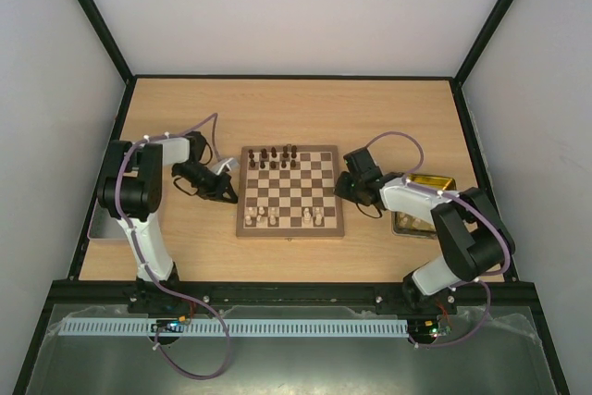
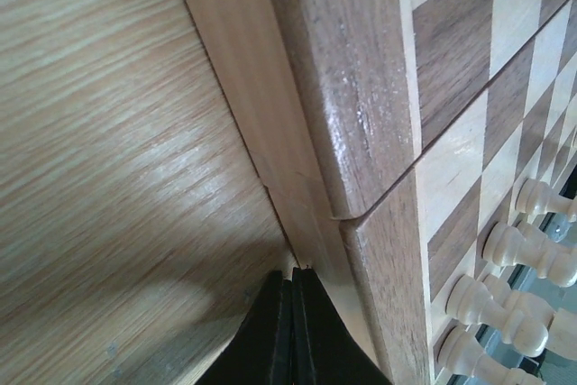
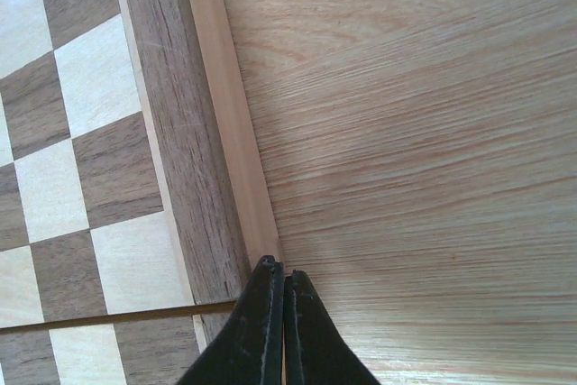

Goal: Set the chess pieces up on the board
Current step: Move the chessboard to the center of the board.

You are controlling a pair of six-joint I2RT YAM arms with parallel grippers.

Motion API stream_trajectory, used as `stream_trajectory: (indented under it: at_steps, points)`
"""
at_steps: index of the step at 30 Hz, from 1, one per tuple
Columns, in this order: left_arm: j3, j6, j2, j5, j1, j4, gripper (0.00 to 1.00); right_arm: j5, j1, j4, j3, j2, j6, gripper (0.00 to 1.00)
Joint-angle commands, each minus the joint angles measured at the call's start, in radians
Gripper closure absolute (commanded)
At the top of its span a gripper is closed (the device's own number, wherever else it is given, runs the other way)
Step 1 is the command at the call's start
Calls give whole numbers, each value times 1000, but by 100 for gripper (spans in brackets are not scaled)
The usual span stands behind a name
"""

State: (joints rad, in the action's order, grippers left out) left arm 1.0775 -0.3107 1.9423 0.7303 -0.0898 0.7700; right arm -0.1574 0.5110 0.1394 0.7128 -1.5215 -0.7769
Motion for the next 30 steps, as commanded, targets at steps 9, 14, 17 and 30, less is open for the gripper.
stream_trajectory:
  at_steps: [9,14,17,30]
  points:
    - [-29,-20,-13,-20,-11,-50,98,-144,61,-42,-130,50,-70,98]
    - [-40,-2,-18,-56,-6,-84,98,-68,61,9,-135,96,-66,98]
    - [-42,2,-20,-52,-7,-89,98,-51,61,45,-123,113,-57,98]
    - [-34,-10,-7,-35,-60,-64,98,49,55,131,-52,100,-14,98]
